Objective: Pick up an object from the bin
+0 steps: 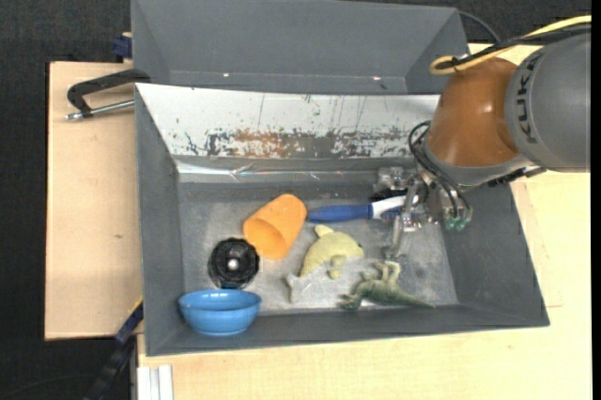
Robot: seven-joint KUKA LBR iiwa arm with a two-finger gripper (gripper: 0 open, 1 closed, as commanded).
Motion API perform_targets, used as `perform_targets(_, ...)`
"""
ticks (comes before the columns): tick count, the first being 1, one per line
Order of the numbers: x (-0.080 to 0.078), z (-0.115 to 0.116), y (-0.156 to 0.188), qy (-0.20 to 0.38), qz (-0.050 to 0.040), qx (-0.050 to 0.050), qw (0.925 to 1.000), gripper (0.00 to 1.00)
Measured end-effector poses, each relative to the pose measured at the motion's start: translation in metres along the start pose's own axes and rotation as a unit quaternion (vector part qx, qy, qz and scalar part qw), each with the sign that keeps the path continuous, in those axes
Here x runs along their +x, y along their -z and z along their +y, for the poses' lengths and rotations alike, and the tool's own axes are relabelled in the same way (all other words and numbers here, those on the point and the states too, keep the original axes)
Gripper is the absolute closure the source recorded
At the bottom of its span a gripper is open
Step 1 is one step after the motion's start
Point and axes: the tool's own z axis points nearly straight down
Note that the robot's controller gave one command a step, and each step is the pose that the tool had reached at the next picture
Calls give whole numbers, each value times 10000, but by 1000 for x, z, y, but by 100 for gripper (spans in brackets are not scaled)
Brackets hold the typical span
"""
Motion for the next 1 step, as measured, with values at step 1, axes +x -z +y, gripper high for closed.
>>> perform_targets(1,-1,1,1,0,-18,7,10000,0)
